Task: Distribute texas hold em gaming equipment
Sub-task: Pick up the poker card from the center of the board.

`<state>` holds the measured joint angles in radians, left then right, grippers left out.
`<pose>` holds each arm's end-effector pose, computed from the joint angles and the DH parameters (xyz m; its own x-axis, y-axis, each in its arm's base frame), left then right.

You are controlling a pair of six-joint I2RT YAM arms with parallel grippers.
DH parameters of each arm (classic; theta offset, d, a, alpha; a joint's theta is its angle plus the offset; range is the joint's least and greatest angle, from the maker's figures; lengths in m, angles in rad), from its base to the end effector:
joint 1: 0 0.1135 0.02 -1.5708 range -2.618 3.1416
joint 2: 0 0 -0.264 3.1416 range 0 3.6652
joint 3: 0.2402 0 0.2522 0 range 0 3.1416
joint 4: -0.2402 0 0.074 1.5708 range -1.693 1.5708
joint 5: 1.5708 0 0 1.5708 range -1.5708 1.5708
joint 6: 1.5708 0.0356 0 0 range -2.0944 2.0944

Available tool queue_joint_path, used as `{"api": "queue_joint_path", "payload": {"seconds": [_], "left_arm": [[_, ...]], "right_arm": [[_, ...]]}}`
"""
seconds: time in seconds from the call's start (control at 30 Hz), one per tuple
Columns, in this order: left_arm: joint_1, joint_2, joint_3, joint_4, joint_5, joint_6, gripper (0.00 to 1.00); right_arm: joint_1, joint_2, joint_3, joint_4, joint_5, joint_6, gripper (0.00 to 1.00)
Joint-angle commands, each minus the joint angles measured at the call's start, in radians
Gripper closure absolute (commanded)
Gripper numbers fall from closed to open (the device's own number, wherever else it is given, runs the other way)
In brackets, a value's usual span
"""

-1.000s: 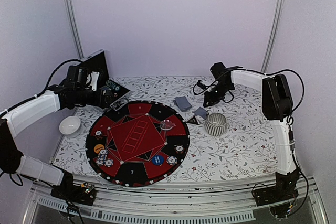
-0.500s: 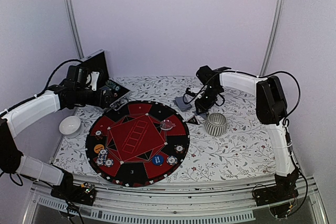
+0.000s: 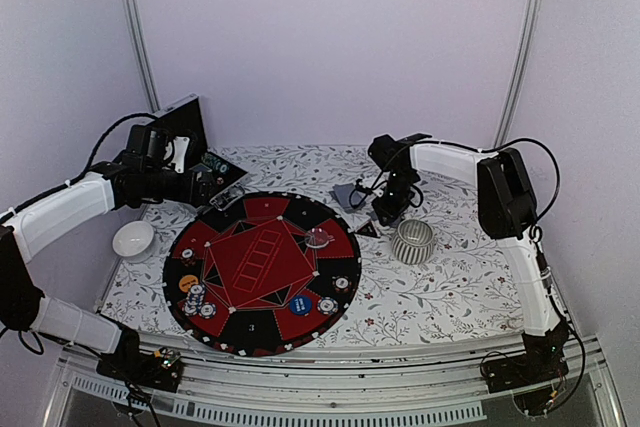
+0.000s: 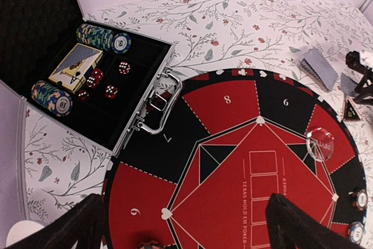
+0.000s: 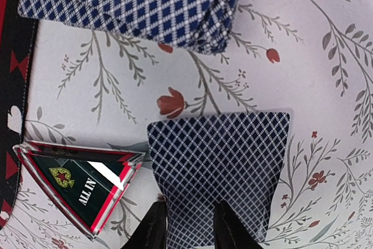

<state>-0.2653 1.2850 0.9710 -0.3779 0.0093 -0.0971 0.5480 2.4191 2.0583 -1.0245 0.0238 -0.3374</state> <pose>0.2715 -0.0741 0.2783 -0.6389 0.0731 -0.7658 0.2082 0.9748 -0.0806 0.4175 0.2538 0.1500 -0.6205 -0.7664 -0.1663 -0.7656 0.6379 -0.0831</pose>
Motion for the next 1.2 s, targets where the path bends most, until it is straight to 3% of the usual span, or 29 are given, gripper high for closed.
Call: {"api": "queue_joint_path", "payload": {"seconds": [0.0, 0.37, 0.93, 1.1, 1.17], "left_arm": [[0.011, -0.009, -0.01, 0.014, 0.007, 0.01, 0.02], [0.01, -0.009, -0.009, 0.014, 0.012, 0.01, 0.02], [0.01, -0.015, -0.012, 0.014, 0.01, 0.009, 0.02], [0.01, -0.014, -0.012, 0.014, 0.01, 0.01, 0.02], [0.01, -0.014, -0.012, 0.014, 0.008, 0.011, 0.02]], "right_arm": [[0.01, -0.011, -0.015, -0.037, 0.054, 0.008, 0.7], [0.023, -0.06, -0.161, -0.03, 0.11, 0.023, 0.7], [0.041, 0.057, -0.031, 0.058, 0.131, -0.019, 0.78], [0.058, 0.065, -0.025, 0.084, 0.116, -0.042, 0.97], [0.058, 0.068, -0.019, 0.082, 0.104, -0.046, 0.98]]}}
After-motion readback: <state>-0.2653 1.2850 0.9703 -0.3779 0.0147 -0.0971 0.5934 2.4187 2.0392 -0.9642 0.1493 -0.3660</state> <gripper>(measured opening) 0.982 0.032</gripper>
